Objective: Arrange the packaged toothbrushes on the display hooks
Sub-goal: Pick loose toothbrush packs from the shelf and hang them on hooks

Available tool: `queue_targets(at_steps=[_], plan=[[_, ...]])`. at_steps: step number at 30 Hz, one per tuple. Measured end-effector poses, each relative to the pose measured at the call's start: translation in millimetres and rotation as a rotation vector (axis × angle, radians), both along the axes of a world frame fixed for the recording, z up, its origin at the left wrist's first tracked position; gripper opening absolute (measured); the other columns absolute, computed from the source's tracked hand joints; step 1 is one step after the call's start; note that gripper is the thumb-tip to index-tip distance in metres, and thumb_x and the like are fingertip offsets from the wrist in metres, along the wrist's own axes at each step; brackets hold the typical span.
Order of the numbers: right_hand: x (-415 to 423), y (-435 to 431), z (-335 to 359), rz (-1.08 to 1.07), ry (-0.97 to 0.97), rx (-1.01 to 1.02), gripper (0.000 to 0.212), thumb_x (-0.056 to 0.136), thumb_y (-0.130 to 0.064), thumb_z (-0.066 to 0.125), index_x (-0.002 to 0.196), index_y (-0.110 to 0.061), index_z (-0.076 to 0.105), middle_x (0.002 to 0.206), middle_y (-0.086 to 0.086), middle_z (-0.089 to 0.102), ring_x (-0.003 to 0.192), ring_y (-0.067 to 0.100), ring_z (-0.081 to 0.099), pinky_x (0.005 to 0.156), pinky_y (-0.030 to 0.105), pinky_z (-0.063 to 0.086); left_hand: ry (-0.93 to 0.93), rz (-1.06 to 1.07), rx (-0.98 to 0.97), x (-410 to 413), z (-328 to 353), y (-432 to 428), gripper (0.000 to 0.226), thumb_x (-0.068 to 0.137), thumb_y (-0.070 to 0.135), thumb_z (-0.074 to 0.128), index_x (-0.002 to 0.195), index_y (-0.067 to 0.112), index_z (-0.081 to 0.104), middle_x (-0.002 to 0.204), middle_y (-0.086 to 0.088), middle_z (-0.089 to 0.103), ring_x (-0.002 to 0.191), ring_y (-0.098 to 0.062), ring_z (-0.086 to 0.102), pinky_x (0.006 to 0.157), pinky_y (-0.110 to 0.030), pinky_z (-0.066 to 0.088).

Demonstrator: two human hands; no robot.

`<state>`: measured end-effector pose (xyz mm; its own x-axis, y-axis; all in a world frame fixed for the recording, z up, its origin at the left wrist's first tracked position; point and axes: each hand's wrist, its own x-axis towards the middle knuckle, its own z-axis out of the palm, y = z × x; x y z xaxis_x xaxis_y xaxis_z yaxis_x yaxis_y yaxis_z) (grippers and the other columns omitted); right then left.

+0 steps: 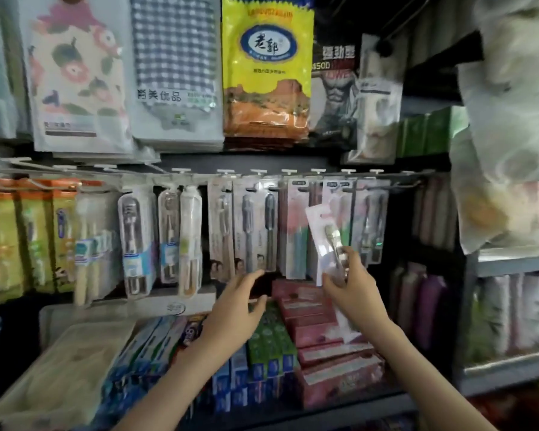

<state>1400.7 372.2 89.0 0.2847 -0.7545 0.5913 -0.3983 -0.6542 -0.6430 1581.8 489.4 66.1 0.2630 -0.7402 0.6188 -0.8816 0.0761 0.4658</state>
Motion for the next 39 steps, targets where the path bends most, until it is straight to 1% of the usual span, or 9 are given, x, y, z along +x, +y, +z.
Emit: queue_targets(at_steps=[2,6,11,17,21,26,33,36,39], plan=[[-21.5,-25.1,-0.8,-0.051,-0.037,0.020,0.066,0.087,-0.022,0.061,0.143,-0.014,0.028,0.127,0.013,0.051,0.087,0.021,0.055,0.070,0.032,0.042,-0.061,0.044,-0.036,-7.1,3.9,-20.6,0.050,0.096,0.029,0.049,0.143,0.028,0.031,0.144,0.006,0.033,0.117,-0.009,0.049,0.087,-0.014,0.039],[-50.7,-72.0,-2.6,-0.166,-0.063,0.043,0.066,0.089,-0.021,0.059,0.144,-0.010,0.025,0.136,0.018,0.041,0.113,0.038,0.050,0.084,0.039,0.042,-0.143,0.146,-0.065,-22.0,11.0,-64.1,0.059,0.096,0.035,0.048,0.148,0.026,0.022,0.154,-0.002,0.018,0.140,-0.019,0.024,0.110,-0.033,0.031],[-62.1,-127.1,3.2,-0.230,0.094,-0.087,0.065,0.089,-0.019,0.057,0.145,-0.009,0.027,0.134,0.018,0.042,0.114,0.038,0.049,0.082,0.039,0.044,-0.426,0.263,-0.191,-37.0,23.3,-127.5,0.072,0.084,0.040,0.063,0.145,0.020,0.033,0.150,-0.018,0.026,0.133,-0.036,0.036,0.104,-0.049,0.036],[-51.3,-176.4,24.9,-0.260,0.185,-0.153,0.069,0.095,-0.027,0.048,0.149,-0.007,0.011,0.143,0.015,0.031,0.123,0.033,0.044,0.090,0.040,0.046,-0.582,0.311,-0.234,-48.7,38.5,-188.4,0.076,0.086,0.053,0.048,0.149,0.024,0.020,0.156,-0.015,0.008,0.142,-0.031,0.010,0.109,-0.053,0.017],[-37.9,-193.2,35.5,-0.320,0.267,-0.121,0.069,0.097,-0.030,0.045,0.150,-0.007,0.006,0.147,0.014,0.028,0.124,0.034,0.043,0.091,0.039,0.045,-0.593,0.338,-0.246,-49.1,34.7,-205.7,0.080,0.087,0.051,0.052,0.151,0.022,0.014,0.156,-0.019,0.007,0.143,-0.028,0.000,0.109,-0.051,0.005],[-25.2,-192.3,30.0,-0.274,0.235,-0.096,0.069,0.096,-0.033,0.046,0.148,-0.003,0.011,0.150,0.016,0.022,0.125,0.033,0.045,0.087,0.038,0.048,-0.591,0.364,-0.226,-49.0,28.0,-211.3,0.075,0.090,0.057,0.031,0.152,0.023,0.006,0.156,-0.017,0.003,0.142,-0.027,-0.002,0.110,-0.053,0.010],[-29.4,-192.4,28.6,-0.252,0.053,-0.119,0.069,0.095,-0.035,0.047,0.147,-0.003,0.014,0.141,0.016,0.033,0.121,0.034,0.047,0.079,0.038,0.048,-0.579,0.332,-0.246,-50.7,28.9,-210.6,0.091,0.086,0.049,0.055,0.151,0.027,-0.005,0.157,-0.012,-0.006,0.143,-0.033,0.004,0.111,-0.050,0.005],[-28.4,-196.2,34.3,-0.283,0.107,-0.075,0.068,0.096,-0.038,0.043,0.147,-0.004,0.013,0.142,0.016,0.033,0.115,0.036,0.051,0.075,0.038,0.049,-0.577,0.338,-0.220,-51.7,30.5,-210.5,0.094,0.086,0.048,0.059,0.150,0.030,-0.008,0.155,-0.008,-0.013,0.143,-0.033,0.001,0.109,-0.047,-0.006],[-28.0,-200.4,42.0,-0.282,0.170,-0.011,0.066,0.097,-0.037,0.043,0.146,-0.003,0.015,0.142,0.017,0.034,0.112,0.038,0.054,0.075,0.038,0.048,-0.572,0.325,-0.184,-52.1,30.1,-209.0,0.094,0.087,0.045,0.059,0.149,0.030,-0.009,0.155,-0.010,-0.014,0.144,-0.033,-0.001,0.110,-0.046,-0.006]])
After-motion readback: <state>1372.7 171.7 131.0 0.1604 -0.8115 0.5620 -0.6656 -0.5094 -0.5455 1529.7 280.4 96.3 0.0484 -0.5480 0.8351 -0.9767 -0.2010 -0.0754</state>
